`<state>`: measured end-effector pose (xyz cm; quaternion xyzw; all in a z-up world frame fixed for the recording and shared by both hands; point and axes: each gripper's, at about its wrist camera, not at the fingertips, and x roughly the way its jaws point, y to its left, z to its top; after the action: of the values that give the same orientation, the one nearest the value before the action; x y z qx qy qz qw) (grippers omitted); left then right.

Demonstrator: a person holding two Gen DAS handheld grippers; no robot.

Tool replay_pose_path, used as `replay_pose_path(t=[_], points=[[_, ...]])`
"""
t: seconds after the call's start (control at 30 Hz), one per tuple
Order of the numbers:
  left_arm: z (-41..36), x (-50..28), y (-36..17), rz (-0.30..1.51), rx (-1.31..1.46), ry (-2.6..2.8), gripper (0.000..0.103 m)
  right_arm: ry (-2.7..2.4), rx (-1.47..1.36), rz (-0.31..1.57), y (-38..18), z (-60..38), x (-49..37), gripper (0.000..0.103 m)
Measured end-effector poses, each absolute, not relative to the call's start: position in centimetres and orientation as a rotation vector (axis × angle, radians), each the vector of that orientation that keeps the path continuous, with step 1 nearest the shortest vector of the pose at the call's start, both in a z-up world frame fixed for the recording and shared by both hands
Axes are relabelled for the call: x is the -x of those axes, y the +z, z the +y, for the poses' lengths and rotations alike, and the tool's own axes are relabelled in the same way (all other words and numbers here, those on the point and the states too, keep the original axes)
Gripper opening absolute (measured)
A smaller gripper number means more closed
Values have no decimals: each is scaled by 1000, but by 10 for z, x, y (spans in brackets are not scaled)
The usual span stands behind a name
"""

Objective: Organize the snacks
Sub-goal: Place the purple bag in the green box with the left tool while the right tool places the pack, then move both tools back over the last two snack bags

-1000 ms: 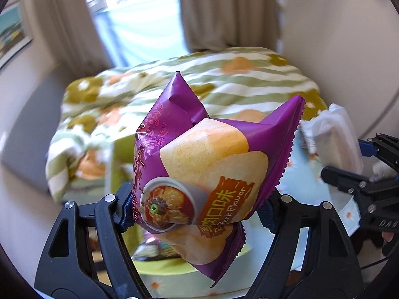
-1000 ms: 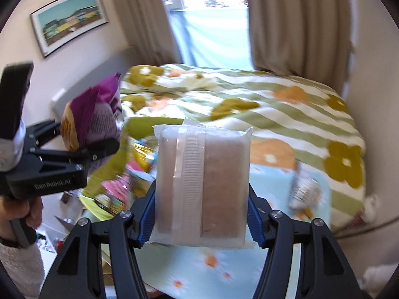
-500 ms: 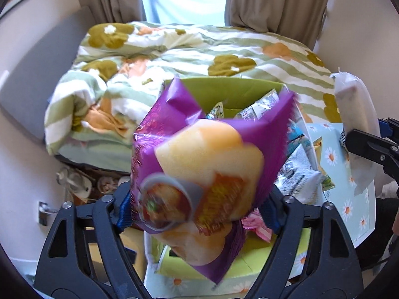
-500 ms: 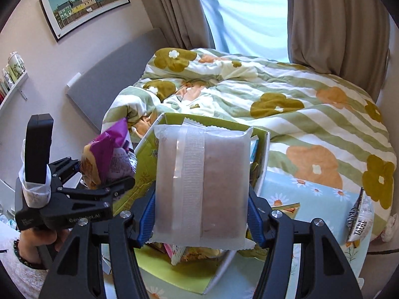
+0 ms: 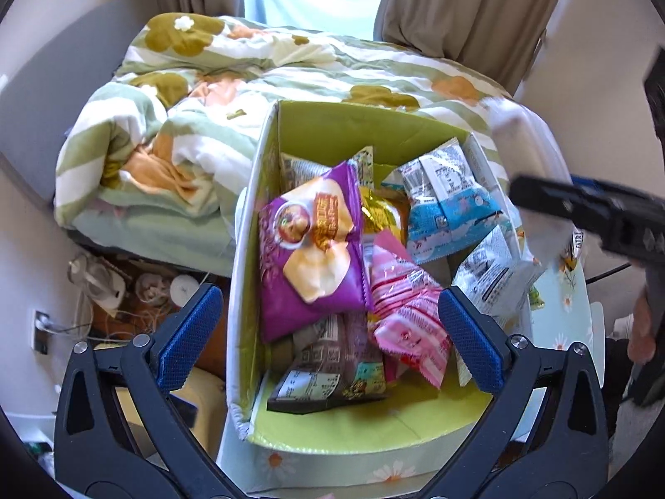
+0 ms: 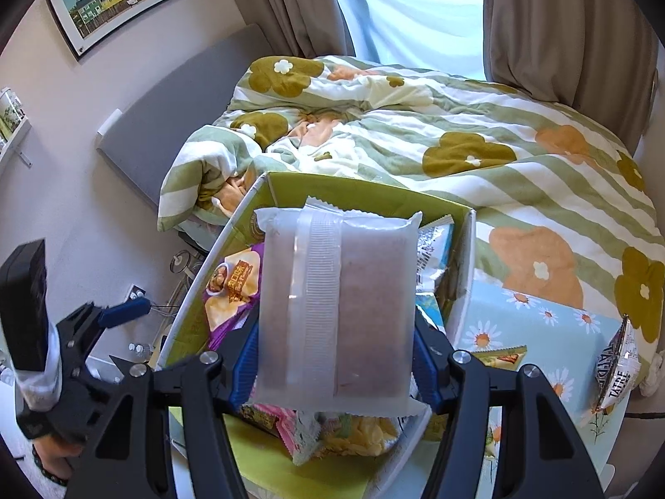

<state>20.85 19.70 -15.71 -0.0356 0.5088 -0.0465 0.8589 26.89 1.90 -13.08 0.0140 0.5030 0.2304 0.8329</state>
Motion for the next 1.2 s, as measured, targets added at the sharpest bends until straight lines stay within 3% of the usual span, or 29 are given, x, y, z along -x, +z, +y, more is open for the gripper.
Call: replay_pose_path(t=[0.3,0.37,0.47,0.53,1.2], points=[[207,-207,-162,1070,59,-97,103,464,-19,1036,-134,41,-281,62],[208,-206,-163,1068,46,-91,103,468,-23,1011,-130,41,-277,81],[207,-202,-163,1064,39,-85,103,457,-36,1001,-129,35,-270,98],[207,-199,-163,1065,47,-83,103,454,-49,1006,-130,31,-266,103],[147,-176,-104,977,20,-168,103,326,-74,890,-75,-53,-184,103]])
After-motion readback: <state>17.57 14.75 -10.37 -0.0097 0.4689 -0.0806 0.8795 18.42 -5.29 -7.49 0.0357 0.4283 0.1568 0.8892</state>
